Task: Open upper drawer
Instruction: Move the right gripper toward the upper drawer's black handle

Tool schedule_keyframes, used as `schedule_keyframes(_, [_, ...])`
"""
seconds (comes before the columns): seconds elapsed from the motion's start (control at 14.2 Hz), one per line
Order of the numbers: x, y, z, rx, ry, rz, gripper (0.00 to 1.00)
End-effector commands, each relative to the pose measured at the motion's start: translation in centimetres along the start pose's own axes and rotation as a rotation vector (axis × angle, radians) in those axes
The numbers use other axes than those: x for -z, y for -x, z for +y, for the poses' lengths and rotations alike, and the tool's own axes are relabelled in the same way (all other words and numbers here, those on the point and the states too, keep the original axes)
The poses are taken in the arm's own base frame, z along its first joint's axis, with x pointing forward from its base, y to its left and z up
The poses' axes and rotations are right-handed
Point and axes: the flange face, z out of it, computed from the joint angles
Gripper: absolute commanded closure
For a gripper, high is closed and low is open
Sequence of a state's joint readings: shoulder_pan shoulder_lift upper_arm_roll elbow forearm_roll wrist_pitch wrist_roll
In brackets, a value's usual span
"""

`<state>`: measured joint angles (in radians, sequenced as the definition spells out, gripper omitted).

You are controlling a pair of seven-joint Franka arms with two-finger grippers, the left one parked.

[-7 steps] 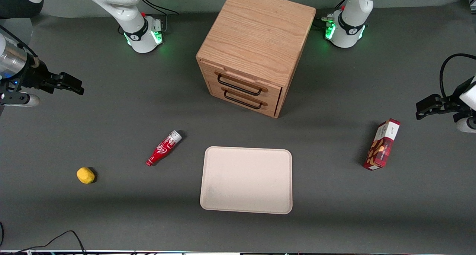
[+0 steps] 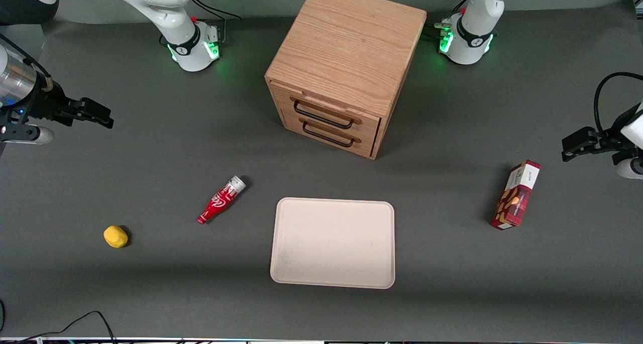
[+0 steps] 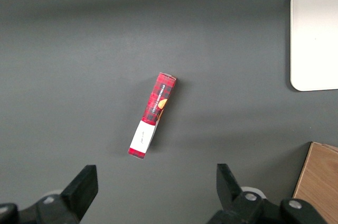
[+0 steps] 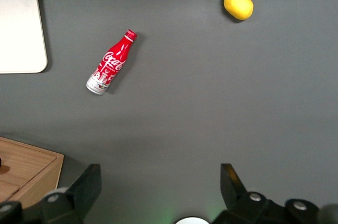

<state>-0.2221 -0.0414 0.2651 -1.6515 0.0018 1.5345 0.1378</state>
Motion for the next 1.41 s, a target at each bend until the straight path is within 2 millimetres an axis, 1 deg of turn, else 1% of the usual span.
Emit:
schedule_keyframes(0.0, [1.6,-0.4,-3.3,0.067,-0.011,0.031,0.0])
schedule_keyframes(0.07, [2.1,-0.7,-6.1,0.164,-0.018,0.042,0.0])
schedule_keyframes(0.21, [2.3,-1.6,-10.9,0.348,-0.05,0.047,0.0])
schedule_keyframes(0.35, [1.7,-1.6,-14.8,0.43,-0.079,0.036,0.0])
schedule_keyframes(0.49, [1.2,0.1,-21.1,0.55,-0.109,0.029,0.0])
schedule_keyframes(0.56, [0.5,0.7,-23.8,0.609,-0.132,0.015,0.0])
schedule_keyframes(0.63, [-0.4,1.2,-26.4,0.666,-0.15,0.0,0.0])
schedule_keyframes(0.7, [-1.1,1.4,-28.2,0.706,-0.155,0.001,0.0])
schedule_keyframes(0.77, [-2.5,2.1,-30.8,0.758,-0.172,-0.019,0.0])
schedule_keyframes(0.99, [-5.5,2.5,-35.8,0.851,-0.237,-0.004,0.0])
schedule_keyframes(1.06, [-6.9,3.7,-38.1,0.908,-0.222,-0.009,0.0])
schedule_keyframes(1.13, [-8.4,4.1,-39.7,0.959,-0.207,0.001,0.0])
schedule_keyframes(1.2, [-9.4,4.5,-40.9,1.035,-0.205,0.011,0.0])
schedule_keyframes(1.34, [-12.1,4.4,-41.7,1.153,-0.215,-0.021,0.0])
